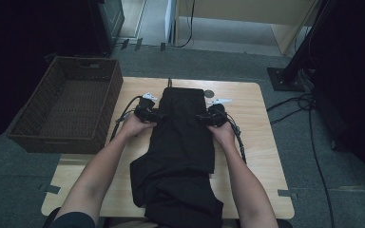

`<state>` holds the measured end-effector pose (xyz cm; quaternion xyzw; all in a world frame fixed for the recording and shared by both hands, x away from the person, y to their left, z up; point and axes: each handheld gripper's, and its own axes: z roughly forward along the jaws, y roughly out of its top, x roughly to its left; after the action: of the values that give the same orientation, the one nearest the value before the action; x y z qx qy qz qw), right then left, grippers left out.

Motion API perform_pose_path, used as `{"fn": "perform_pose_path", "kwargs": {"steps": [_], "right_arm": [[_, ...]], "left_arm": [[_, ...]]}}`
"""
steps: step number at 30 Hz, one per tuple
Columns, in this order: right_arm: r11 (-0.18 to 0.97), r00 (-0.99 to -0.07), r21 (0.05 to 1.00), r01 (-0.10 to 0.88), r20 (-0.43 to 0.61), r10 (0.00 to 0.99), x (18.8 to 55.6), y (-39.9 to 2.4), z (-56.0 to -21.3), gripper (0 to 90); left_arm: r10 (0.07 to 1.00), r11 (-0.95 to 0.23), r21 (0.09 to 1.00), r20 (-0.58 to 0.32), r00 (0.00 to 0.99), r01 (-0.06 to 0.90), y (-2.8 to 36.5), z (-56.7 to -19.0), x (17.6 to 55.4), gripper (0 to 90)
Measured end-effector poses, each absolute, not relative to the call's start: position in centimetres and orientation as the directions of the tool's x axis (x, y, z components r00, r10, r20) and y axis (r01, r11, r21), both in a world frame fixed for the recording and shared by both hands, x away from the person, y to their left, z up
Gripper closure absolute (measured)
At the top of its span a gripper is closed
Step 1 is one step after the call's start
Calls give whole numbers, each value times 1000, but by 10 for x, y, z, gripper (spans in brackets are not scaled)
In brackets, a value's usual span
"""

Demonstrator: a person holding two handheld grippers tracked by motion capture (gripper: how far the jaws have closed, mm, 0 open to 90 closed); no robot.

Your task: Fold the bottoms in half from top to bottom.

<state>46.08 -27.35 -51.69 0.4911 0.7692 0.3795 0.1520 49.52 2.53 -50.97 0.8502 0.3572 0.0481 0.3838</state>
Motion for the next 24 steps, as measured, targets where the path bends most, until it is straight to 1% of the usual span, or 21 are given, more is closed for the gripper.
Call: {"fn": "perform_pose_path", "kwargs": {"steps": [2, 4, 5, 6, 7, 8, 10, 11, 12, 14, 15, 16, 17, 18, 21, 22, 23, 24], "right_arm": [[237, -476, 734, 636, 131, 870, 461, -272, -517, 448], [252, -488, 739, 625, 118, 865, 460, -269, -518, 462], [272, -499, 746, 607, 92, 862, 458, -264, -519, 497], [272, -501, 752, 600, 89, 861, 457, -262, -519, 515], [272, -501, 752, 600, 89, 861, 457, -262, -519, 515], [260, -503, 769, 584, 92, 859, 454, -260, -522, 546], [254, -500, 769, 586, 96, 861, 454, -258, -522, 601], [254, -500, 769, 586, 96, 861, 454, -258, -522, 601], [245, -506, 770, 589, 115, 855, 453, -256, -522, 716], [227, -501, 760, 608, 145, 853, 454, -256, -521, 793], [208, -486, 748, 631, 171, 857, 455, -255, -520, 812], [208, -486, 748, 631, 171, 857, 455, -255, -520, 812], [211, -470, 723, 658, 175, 865, 458, -254, -513, 832], [219, -474, 722, 656, 168, 864, 459, -253, -510, 835], [202, -470, 758, 620, 153, 869, 468, -255, -486, 839], [202, -470, 758, 620, 153, 869, 468, -255, -486, 839], [186, -463, 772, 608, 154, 873, 479, -258, -459, 839], [191, -467, 785, 589, 138, 873, 484, -258, -444, 838]], "left_arm": [[641, -452, 687, -194, 743, 569, 23, -510, 494, 437], [630, -460, 686, -195, 752, 564, 21, -510, 493, 482], [628, -460, 686, -196, 753, 563, 20, -510, 493, 522], [626, -472, 685, -182, 758, 555, 19, -509, 492, 540], [626, -472, 685, -182, 758, 555, 19, -509, 492, 571], [627, -473, 684, -181, 758, 555, 19, -509, 492, 610], [629, -480, 679, -174, 757, 555, 17, -509, 491, 687], [629, -480, 679, -174, 757, 555, 17, -509, 491, 724], [627, -482, 679, -173, 759, 554, 16, -510, 490, 775], [619, -482, 672, -192, 762, 561, 16, -510, 490, 841], [619, -482, 672, -192, 762, 561, 16, -510, 490, 865], [624, -477, 673, -195, 757, 566, 16, -509, 490, 865], [630, -469, 675, -197, 751, 570, 16, -507, 491, 885], [635, -452, 702, -180, 751, 551, 18, -499, 492, 887], [649, -427, 728, -166, 743, 536, 18, -473, 503, 888], [649, -427, 728, -166, 743, 536, 18, -473, 503, 888], [657, -419, 749, -140, 741, 513, 17, -449, 512, 888], [657, -419, 749, -140, 741, 513, 17, -449, 512, 888]]}}
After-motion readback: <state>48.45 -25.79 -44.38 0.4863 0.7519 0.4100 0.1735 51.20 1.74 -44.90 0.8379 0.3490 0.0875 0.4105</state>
